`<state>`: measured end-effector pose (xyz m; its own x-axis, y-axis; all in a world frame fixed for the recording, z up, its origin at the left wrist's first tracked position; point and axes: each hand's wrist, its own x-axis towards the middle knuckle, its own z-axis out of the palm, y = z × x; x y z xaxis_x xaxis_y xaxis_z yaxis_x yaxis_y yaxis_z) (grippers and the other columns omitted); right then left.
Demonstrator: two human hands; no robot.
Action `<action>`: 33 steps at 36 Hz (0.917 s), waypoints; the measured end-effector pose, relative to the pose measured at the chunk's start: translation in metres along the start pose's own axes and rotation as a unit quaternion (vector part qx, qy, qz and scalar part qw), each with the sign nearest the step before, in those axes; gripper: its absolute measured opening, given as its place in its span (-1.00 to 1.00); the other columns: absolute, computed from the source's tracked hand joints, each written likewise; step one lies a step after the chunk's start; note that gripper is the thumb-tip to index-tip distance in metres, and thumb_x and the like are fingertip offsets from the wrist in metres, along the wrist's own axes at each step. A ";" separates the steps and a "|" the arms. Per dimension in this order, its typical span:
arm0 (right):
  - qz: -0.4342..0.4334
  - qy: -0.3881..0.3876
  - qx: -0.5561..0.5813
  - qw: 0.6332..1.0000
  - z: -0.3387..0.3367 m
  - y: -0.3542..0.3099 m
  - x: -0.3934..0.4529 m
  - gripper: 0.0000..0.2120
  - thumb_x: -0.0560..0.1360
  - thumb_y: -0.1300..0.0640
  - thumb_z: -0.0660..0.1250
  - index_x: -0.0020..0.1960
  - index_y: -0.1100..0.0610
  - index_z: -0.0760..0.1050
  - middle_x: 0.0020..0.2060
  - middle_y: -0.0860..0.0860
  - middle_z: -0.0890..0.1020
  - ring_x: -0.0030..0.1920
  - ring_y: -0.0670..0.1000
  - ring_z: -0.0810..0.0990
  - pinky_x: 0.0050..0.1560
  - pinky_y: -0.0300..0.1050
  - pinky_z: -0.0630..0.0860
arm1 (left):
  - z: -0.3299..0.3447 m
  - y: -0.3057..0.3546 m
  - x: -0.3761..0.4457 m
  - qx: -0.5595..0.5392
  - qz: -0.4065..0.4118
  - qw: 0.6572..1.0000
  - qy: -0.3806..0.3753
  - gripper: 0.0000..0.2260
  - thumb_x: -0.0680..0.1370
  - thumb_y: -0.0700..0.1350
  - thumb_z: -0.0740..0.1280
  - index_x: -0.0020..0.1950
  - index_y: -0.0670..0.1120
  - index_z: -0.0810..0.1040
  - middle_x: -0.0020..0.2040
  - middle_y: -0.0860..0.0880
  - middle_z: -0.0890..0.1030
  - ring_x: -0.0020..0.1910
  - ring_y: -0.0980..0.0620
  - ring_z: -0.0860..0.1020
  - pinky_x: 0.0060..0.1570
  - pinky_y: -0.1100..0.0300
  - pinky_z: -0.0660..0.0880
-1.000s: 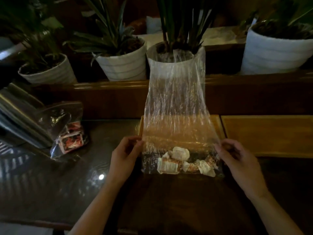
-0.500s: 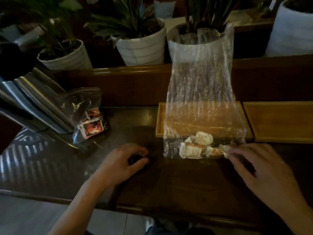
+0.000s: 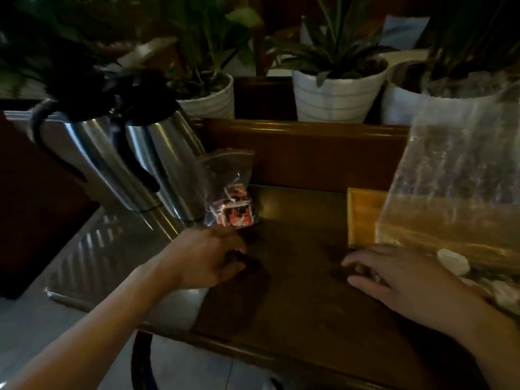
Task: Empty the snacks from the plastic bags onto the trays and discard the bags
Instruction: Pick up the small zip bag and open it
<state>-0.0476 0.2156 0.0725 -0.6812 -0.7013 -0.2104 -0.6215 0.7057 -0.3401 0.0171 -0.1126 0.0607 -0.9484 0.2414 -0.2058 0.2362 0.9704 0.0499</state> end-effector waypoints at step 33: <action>-0.090 0.264 -0.064 0.958 -0.013 -0.090 0.241 -0.62 0.55 0.08 0.27 0.36 -0.01 0.41 0.24 -0.04 0.53 0.29 0.02 0.39 0.26 0.02 0.40 | -0.020 -0.033 0.058 0.057 -0.192 0.936 0.289 -0.44 0.49 -0.04 0.40 0.43 -0.03 0.26 0.38 -0.09 0.38 -0.09 -0.08 0.68 -0.34 0.12 0.55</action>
<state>-0.1610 -0.0157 0.0643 -0.6375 -0.6886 0.3455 -0.7673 0.6077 -0.2046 -0.0498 -0.1307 0.0663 -0.9162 -0.1332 0.3778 -0.1560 0.9873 -0.0302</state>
